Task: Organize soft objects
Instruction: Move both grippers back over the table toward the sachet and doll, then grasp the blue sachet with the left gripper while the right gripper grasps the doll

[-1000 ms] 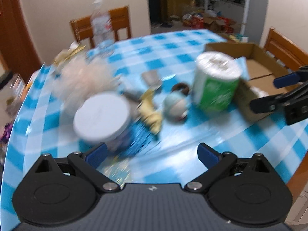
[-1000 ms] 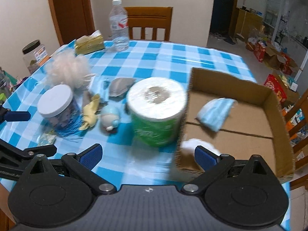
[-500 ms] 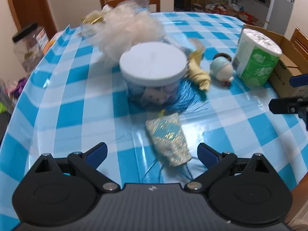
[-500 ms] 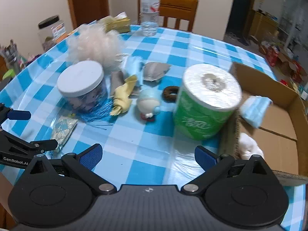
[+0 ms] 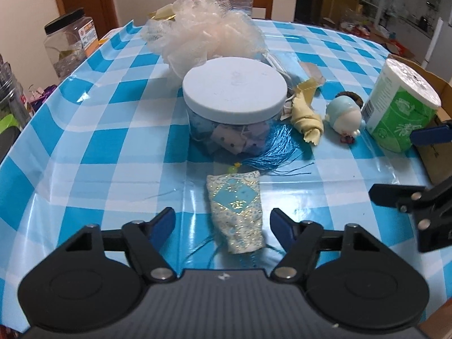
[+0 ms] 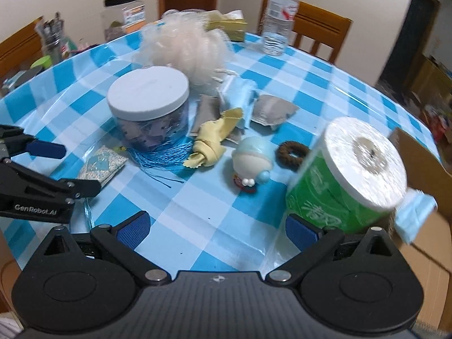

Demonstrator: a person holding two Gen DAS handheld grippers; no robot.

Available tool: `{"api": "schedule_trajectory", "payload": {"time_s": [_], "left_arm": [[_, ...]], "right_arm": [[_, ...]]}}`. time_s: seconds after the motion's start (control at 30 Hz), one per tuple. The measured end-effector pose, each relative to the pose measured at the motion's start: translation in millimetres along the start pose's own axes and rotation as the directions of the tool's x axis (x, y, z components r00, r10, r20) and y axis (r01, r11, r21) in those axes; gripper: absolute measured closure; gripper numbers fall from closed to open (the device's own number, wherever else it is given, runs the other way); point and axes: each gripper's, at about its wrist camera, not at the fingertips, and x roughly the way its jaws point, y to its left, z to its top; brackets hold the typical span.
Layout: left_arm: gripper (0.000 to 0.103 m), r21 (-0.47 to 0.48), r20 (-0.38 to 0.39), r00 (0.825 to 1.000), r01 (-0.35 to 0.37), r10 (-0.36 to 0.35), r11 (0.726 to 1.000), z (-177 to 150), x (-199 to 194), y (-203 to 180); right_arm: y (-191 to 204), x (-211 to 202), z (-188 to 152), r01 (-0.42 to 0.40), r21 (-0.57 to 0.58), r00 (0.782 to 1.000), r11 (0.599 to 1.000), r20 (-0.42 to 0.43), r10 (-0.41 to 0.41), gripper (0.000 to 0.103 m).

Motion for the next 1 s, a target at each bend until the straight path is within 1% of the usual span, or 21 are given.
{"api": "schedule_trajectory", "payload": {"time_s": [0.03, 0.1, 0.33, 0.43, 0.5, 0.53, 0.6, 0.73, 0.77, 0.83, 0.93, 1.0], "left_arm": [[0.037, -0.007, -0.004, 1.0, -0.006, 0.006, 1.0, 0.2, 1.3, -1.7], [0.04, -0.02, -0.01, 1.0, -0.017, 0.017, 1.0, 0.5, 4.0, -5.3], [0.041, -0.069, -0.025, 0.999, -0.047, 0.046, 0.996, 0.1, 10.2, -9.3], [0.041, -0.088, -0.032, 0.998, -0.053, 0.05, 0.995, -0.6, 11.8, -9.6], [0.041, -0.095, -0.037, 0.998, -0.055, 0.052, 0.994, -1.0, 12.8, -10.3], [0.041, -0.1, -0.037, 0.998, -0.056, 0.053, 0.993, -1.1, 12.9, -10.3], [0.041, -0.104, -0.038, 0.998, -0.059, 0.055, 0.993, -0.7, 12.9, -10.4], [0.045, -0.111, -0.038, 0.997, -0.069, 0.065, 0.991, 0.7, 13.3, -10.2], [0.046, -0.113, -0.038, 0.997, -0.07, 0.066, 0.991, 1.2, 13.5, -9.9], [0.049, -0.117, -0.039, 0.997, -0.071, 0.067, 0.991, 2.2, 13.8, -9.3], [0.05, -0.125, -0.038, 0.997, -0.067, 0.062, 0.99, 3.4, 13.2, -8.8], [0.05, -0.123, -0.038, 0.997, -0.069, 0.065, 0.99, 4.0, 13.5, -9.4]], "right_arm": [[0.0, 2.3, 0.4, -0.01, -0.018, 1.0, 1.0, 0.0, 0.01, 0.0], [1.1, 5.9, 1.7, -0.008, -0.054, 1.0, 0.998, 0.005, 0.008, 0.0], [7.2, 15.0, 11.9, 0.008, -0.205, 0.999, 0.979, 0.052, 0.003, 0.002], [9.2, 22.0, 19.7, 0.03, -0.263, 0.998, 0.964, 0.065, -0.013, 0.006], [10.4, 28.7, 25.5, 0.05, -0.308, 0.997, 0.95, 0.068, -0.031, 0.013], [10.7, 31.6, 27.8, 0.06, -0.325, 0.997, 0.944, 0.067, -0.04, 0.015], [11.5, 38.4, 33.0, 0.072, -0.366, 0.997, 0.928, 0.059, -0.054, 0.019], [12.6, 50.3, 41.0, 0.085, -0.426, 0.996, 0.901, 0.037, -0.076, 0.026], [12.9, 52.7, 43.1, 0.085, -0.44, 0.996, 0.894, 0.031, -0.079, 0.029], [12.5, 56.6, 45.9, 0.084, -0.456, 0.996, 0.886, 0.021, -0.084, 0.032], [11.5, 63.5, 49.8, 0.088, -0.468, 0.995, 0.879, 0.009, -0.095, 0.037], [10.5, 68.2, 51.9, 0.095, -0.469, 0.994, 0.878, 0.003, -0.107, 0.042]]}}
